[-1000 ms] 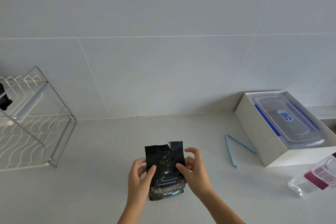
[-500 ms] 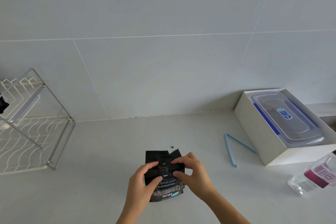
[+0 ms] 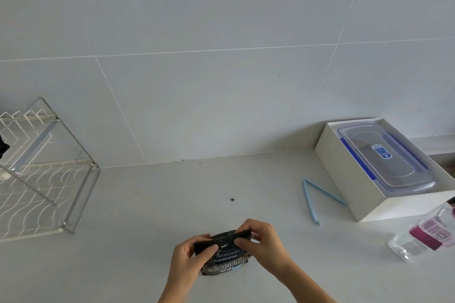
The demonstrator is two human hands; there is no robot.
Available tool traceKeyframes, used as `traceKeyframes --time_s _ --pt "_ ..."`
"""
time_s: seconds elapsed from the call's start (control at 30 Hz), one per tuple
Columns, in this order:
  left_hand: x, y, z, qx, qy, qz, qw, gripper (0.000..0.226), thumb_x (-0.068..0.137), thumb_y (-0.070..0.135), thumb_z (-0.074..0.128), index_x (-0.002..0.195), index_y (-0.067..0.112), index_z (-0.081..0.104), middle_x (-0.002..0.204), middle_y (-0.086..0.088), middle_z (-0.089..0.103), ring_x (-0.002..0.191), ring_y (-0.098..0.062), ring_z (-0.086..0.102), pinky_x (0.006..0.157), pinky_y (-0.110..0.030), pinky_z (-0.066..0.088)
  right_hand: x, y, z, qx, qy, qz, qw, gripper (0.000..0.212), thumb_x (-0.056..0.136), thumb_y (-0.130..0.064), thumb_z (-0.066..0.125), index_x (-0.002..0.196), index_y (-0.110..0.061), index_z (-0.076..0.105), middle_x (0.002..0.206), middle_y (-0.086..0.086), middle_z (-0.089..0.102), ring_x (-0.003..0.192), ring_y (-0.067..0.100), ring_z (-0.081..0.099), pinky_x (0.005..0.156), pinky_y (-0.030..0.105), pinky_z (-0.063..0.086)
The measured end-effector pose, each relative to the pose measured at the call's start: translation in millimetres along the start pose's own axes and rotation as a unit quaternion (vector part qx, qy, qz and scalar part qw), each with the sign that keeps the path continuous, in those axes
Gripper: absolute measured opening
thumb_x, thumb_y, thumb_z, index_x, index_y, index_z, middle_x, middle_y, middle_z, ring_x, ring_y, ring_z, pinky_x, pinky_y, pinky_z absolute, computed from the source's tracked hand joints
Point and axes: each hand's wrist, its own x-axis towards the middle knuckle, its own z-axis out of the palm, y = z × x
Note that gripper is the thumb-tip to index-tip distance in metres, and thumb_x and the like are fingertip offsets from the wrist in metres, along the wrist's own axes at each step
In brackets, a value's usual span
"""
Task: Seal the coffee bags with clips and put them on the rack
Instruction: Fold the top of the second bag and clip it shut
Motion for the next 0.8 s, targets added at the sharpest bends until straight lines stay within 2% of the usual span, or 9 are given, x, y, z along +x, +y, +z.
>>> traceKeyframes --time_s 0.13,0.3,0.37,0.47,0.5,0.6,0.63,0.73,0.8 --pt "-0.5 0.5 6.8 -0.074 0.032 -0.02 0.997 0.011 0.074 -0.003 0.072 0.079 0.007 0.073 0.071 -0.007 0.076 0.065 -0.012 0.071 0.053 -0.019 0.056 2.5 -5.6 -1.5 -0.017 -0.017 0.008 1.0 0.023 0.078 -0.007 0.069 0.073 -0.029 0.068 0.073 -0.012 0.069 0.076 0.001 0.063 0.08 0.018 0.049" --pt "4.7 21.2 0.7 -0.088 -0.005 0.002 0.996 0.002 0.076 0.01 0.072 0.076 0.008 0.073 0.064 -0.004 0.073 0.056 -0.009 0.066 0.042 -0.016 0.046 12.0 -22.2 -8.0 -0.073 -0.006 -0.055 0.996 0.015 0.075 -0.017 0.068 0.07 -0.031 0.067 0.071 -0.013 0.069 0.07 0.002 0.061 0.068 0.014 0.048" --pt "9.6 24.2 2.1 -0.078 -0.003 0.004 0.997 0.003 0.078 0.012 0.071 0.079 0.009 0.072 0.067 -0.004 0.073 0.058 -0.009 0.067 0.042 -0.016 0.047 13.0 -21.8 -6.3 -0.062 0.017 -0.054 0.996 0.016 0.078 -0.019 0.068 0.072 -0.033 0.066 0.073 -0.014 0.069 0.072 0.002 0.063 0.068 0.013 0.049" --pt "12.7 22.3 15.7 -0.056 0.014 -0.043 0.997 0.005 0.079 0.012 0.071 0.08 0.008 0.071 0.073 -0.007 0.075 0.061 -0.012 0.069 0.047 -0.017 0.051 16.5 -16.0 -7.5 -0.116 0.026 -0.015 0.993 0.008 0.081 -0.017 0.067 0.075 -0.022 0.067 0.072 -0.009 0.068 0.073 0.01 0.064 0.072 0.031 0.055" --pt "12.1 21.8 18.4 -0.062 0.018 -0.057 0.996 0.005 0.079 0.013 0.071 0.08 0.008 0.071 0.074 -0.007 0.076 0.062 -0.013 0.07 0.047 -0.017 0.051 17.5 -13.5 -8.7 -0.147 0.023 -0.013 0.989 0.009 0.081 -0.02 0.067 0.074 -0.025 0.066 0.07 -0.012 0.067 0.072 0.008 0.062 0.071 0.032 0.055" --pt "13.7 20.6 14.8 -0.061 0.025 -0.026 0.997 0.003 0.079 0.013 0.071 0.078 0.011 0.072 0.072 -0.006 0.076 0.063 -0.013 0.071 0.046 -0.018 0.051 14.9 -12.6 -9.4 -0.197 0.031 -0.043 0.979 0.009 0.077 -0.034 0.063 0.07 -0.041 0.062 0.067 -0.026 0.064 0.073 -0.001 0.06 0.064 0.013 0.047" --pt "13.7 19.9 13.4 -0.056 0.017 -0.015 0.998 0.002 0.079 0.013 0.071 0.078 0.012 0.073 0.073 -0.005 0.076 0.065 -0.014 0.071 0.048 -0.019 0.051 12.3 -9.7 -8.7 -0.176 0.037 -0.043 0.983 0.011 0.076 -0.033 0.063 0.07 -0.041 0.061 0.068 -0.026 0.065 0.073 -0.001 0.061 0.065 0.013 0.047" --pt "8.9 15.4 19.7 -0.037 -0.004 -0.009 0.999 0.009 0.075 0.013 0.074 0.083 0.015 0.071 0.08 -0.005 0.075 0.076 -0.015 0.07 0.058 -0.021 0.054 8.9 2.9 -7.0 -0.125 0.062 -0.02 0.99 0.009 0.079 -0.023 0.066 0.077 -0.031 0.065 0.074 -0.016 0.07 0.077 0.005 0.064 0.075 0.028 0.055" --pt "5.3 12.2 24.6 -0.043 0.005 -0.009 0.999 0.016 0.073 0.011 0.076 0.087 0.016 0.069 0.082 -0.003 0.075 0.077 -0.014 0.07 0.059 -0.02 0.054 13.0 5.6 -10.3 -0.127 0.045 -0.028 0.99 0.01 0.082 -0.028 0.063 0.087 -0.037 0.065 0.082 -0.021 0.07 0.083 0.001 0.064 0.076 0.019 0.053"
